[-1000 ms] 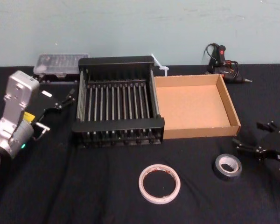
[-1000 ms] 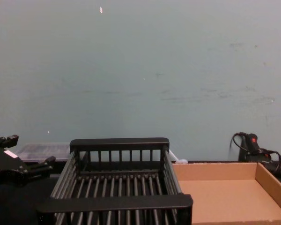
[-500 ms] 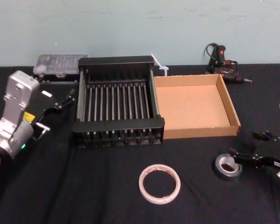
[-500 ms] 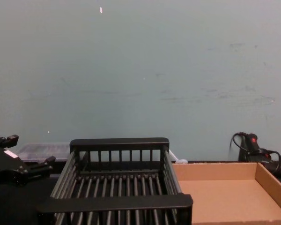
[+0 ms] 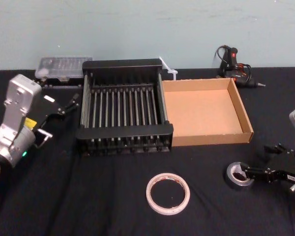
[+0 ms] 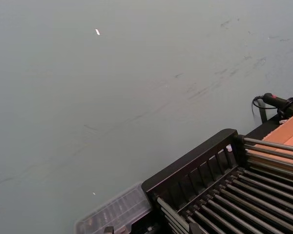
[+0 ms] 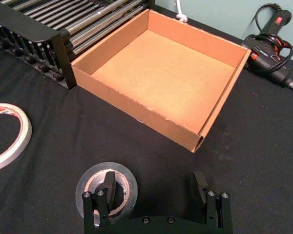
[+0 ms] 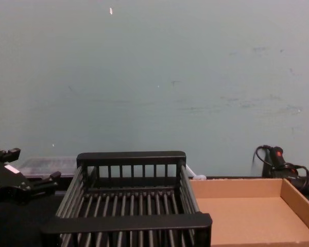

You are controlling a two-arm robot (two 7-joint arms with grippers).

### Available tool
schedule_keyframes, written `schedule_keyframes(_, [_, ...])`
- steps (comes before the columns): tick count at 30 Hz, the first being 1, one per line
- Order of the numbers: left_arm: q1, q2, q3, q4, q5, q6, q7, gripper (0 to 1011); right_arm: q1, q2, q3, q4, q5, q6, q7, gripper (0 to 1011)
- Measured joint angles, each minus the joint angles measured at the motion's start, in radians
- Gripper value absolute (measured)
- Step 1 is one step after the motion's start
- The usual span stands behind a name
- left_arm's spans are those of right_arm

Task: Pick up the white tape and place it into the black box , Pick up the silver tape and place it into the brown box.

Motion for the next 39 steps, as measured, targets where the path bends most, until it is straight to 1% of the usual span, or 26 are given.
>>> schedule_keyframes(15, [0.000,0.000,0.000,0.000,0.000,0.000,0.000,1001,-0.012,-0.013,0.008,-0.003,-0.025,0.019,0.025,1002])
schedule_keyframes(29, [0.000,0.000,0.000,0.000,0.000,0.000,0.000,1001,0.007,-0.039,-0.003,0.031,-0.037,0.037,0.039,1002])
schedule_keyframes(39, [0.000,0.000,0.000,0.000,0.000,0.000,0.000,1001,0.013,-0.045,-0.004,0.040,-0.038,0.038,0.046,1002])
